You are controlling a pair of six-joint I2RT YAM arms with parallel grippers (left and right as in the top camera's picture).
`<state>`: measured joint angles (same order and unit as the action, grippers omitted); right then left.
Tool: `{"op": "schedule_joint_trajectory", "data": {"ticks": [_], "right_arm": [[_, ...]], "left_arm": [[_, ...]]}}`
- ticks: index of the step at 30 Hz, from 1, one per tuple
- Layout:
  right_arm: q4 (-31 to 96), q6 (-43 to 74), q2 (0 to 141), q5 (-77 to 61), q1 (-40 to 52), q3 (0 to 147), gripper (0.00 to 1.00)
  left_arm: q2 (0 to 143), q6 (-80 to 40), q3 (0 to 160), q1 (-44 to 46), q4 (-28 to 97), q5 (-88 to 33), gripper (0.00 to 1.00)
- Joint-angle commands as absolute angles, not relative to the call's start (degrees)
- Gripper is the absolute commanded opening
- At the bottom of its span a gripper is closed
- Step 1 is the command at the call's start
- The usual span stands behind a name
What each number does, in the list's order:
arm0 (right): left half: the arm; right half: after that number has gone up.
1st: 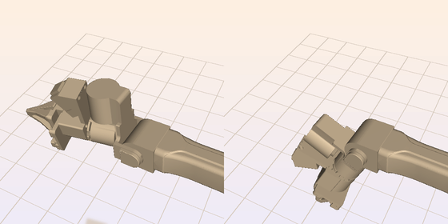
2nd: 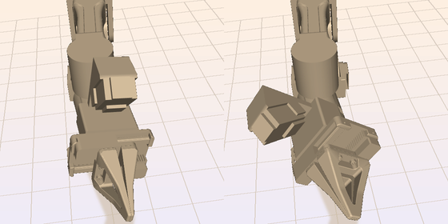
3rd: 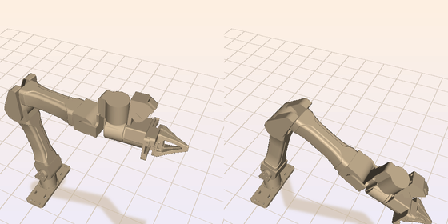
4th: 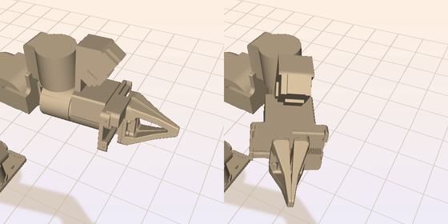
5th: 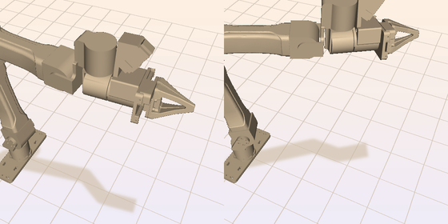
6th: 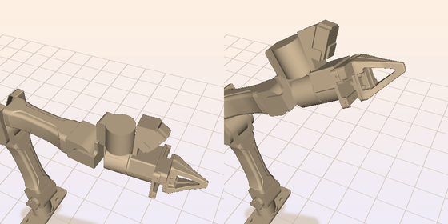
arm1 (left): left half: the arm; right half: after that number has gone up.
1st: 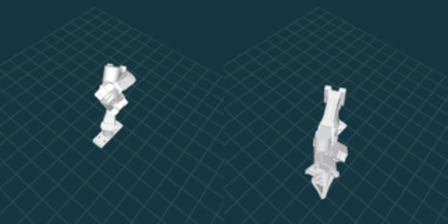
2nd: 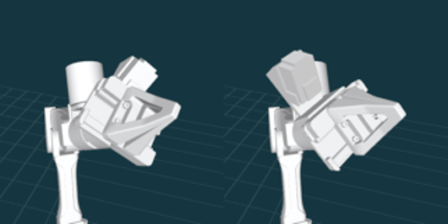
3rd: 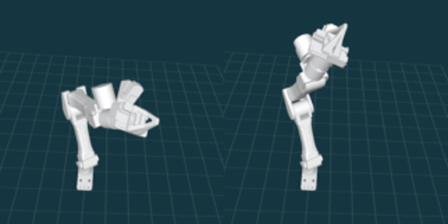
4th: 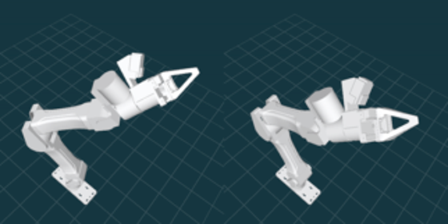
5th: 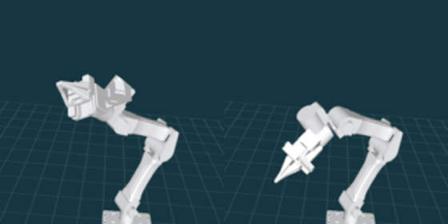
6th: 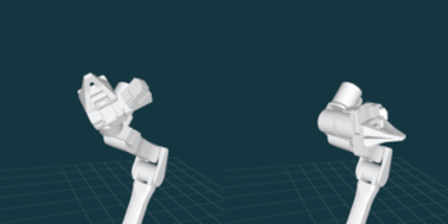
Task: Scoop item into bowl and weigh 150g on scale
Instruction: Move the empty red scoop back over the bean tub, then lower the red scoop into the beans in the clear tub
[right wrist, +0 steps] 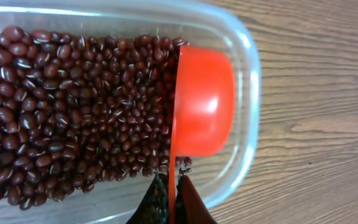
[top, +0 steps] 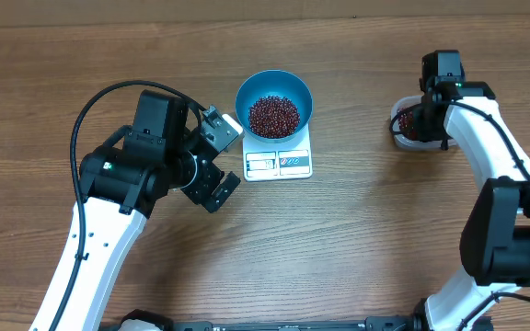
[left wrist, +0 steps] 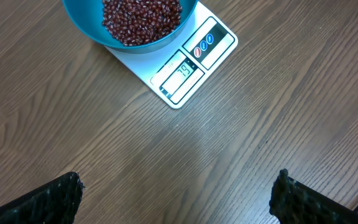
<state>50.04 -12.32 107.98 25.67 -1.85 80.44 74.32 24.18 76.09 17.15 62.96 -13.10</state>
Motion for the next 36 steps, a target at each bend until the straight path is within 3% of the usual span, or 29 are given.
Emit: {"op": "schedule_joint_trajectory", "data": {"ticks": [1,12,27,36], "right_arm": [[50.0,-13.61,110.89,23.31,-2.28,80.71,0.04],[52.38,-13.02,111.61,3.92,-2.33,80.75,0.04],[56.49,-7.22,111.55,-3.42,-2.68,84.07,0.04],[56.97,-6.85,111.55,-19.31,-10.55,84.07,0.04]], "left_arm": [[74.61,24.86,75.99,16.91,62.96,-13.52,1.0],[74.61,24.86,75.99,16.91,62.98,-13.52,1.0],[74.63,24.86,75.99,16.91,62.96,-13.54,1.0],[74.63,24.86,75.99,16.91,62.96,-13.54,1.0]]}}
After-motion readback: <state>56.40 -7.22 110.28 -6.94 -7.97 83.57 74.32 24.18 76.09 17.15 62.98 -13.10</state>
